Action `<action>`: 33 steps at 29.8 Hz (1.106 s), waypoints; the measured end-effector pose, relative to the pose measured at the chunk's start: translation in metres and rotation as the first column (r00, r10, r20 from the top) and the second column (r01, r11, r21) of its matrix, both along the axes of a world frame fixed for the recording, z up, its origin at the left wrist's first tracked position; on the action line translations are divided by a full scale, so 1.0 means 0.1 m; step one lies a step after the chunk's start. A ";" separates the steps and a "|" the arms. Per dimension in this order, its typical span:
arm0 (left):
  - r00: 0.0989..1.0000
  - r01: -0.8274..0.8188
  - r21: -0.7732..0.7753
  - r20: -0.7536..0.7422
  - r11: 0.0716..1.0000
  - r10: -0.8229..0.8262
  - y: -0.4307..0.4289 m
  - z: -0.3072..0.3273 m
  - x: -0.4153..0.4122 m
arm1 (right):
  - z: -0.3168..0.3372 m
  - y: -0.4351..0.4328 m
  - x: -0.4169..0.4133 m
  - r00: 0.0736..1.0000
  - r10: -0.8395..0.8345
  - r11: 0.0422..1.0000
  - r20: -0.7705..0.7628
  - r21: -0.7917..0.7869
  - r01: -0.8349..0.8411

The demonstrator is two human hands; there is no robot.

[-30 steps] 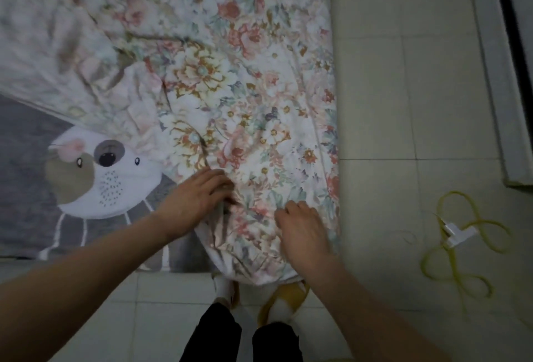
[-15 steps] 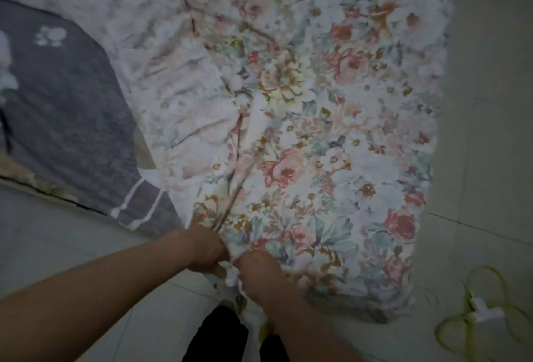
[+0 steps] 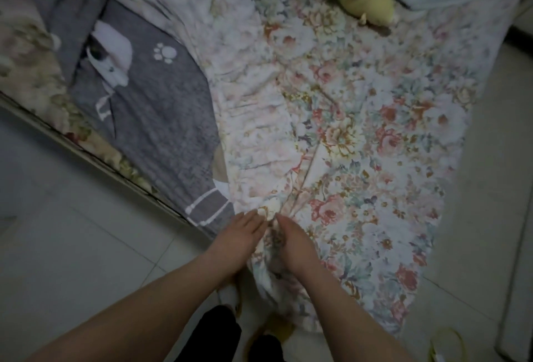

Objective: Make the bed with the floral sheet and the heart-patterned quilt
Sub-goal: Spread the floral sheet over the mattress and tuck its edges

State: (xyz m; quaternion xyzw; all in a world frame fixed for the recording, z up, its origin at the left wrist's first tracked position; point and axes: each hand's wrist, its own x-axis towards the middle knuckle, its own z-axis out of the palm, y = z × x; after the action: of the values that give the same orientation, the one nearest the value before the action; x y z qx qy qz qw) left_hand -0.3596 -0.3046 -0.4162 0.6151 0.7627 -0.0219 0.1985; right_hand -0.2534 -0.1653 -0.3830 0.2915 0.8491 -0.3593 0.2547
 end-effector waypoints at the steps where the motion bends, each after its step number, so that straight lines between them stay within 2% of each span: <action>1: 0.999 -0.052 -0.017 -0.012 0.998 0.052 0.05 0.06 -0.03 | -0.01 0.04 0.00 1.000 0.001 0.999 0.017 0.035 -0.002; 5: 0.959 -0.283 -0.068 -0.010 0.957 0.283 0.03 0.59 -0.26 | 0.36 -0.04 -0.23 0.998 0.060 0.987 -0.004 0.147 -0.059; 7: 0.949 -0.315 -0.109 -0.045 0.943 0.311 0.02 0.83 -0.35 | 0.55 -0.07 -0.31 0.996 0.089 0.979 -0.022 0.186 -0.084; 10: 0.921 -0.388 -0.052 -0.061 0.920 0.385 -0.11 1.18 -0.36 | 0.90 -0.18 -0.39 0.988 0.147 0.965 -0.036 0.227 -0.135; 11: 0.920 -0.392 -0.071 -0.022 0.917 0.391 -0.08 1.25 -0.35 | 0.90 -0.18 -0.39 0.989 0.145 0.967 -0.027 0.216 -0.135; 14: 0.868 -0.496 -0.029 -0.037 0.868 0.495 -0.35 1.57 -0.36 | 1.24 -0.40 -0.53 0.971 0.213 0.954 -0.104 0.237 -0.184; 16: 0.868 -0.496 -0.011 -0.033 0.868 0.496 -0.42 1.67 -0.39 | 1.32 -0.53 -0.57 0.962 0.228 0.949 -0.152 0.255 -0.185; 19: 0.841 -0.531 0.113 -0.055 0.840 0.538 -0.66 1.85 -0.49 | 1.44 -0.76 -0.69 0.941 0.260 0.934 -0.218 0.303 -0.188; 21: 0.833 -0.536 0.123 -0.087 0.835 0.547 -0.86 1.91 -0.64 | 1.49 -0.96 -0.84 0.925 0.300 0.916 -0.234 0.339 -0.212; 25: 0.810 -0.549 0.148 -0.146 0.822 0.568 -1.28 2.11 -1.12 | 1.60 -1.40 -1.28 0.907 0.287 0.906 -0.307 0.394 -0.154; 27: 0.840 -0.509 0.131 -0.139 0.851 0.524 -1.51 2.15 -1.43 | 1.59 -1.58 -1.53 0.910 0.251 0.896 -0.329 0.436 -0.089; 30: 0.840 -0.498 0.113 -0.181 0.860 0.511 -1.89 2.25 -1.89 | 1.60 -1.87 -1.91 0.923 0.188 0.884 -0.335 0.467 -0.010; 33: 0.868 -0.453 0.135 -0.160 0.881 0.471 -2.30 2.30 -2.32 | 1.74 -2.24 -2.29 0.943 0.178 0.883 -0.280 0.469 -0.027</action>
State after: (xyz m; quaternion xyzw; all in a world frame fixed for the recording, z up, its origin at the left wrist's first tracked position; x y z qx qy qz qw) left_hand -0.5920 -0.5348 -0.1858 0.4185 0.9031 0.0039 0.0961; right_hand -0.4827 -0.3889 -0.2090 0.2362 0.9538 -0.1761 0.0586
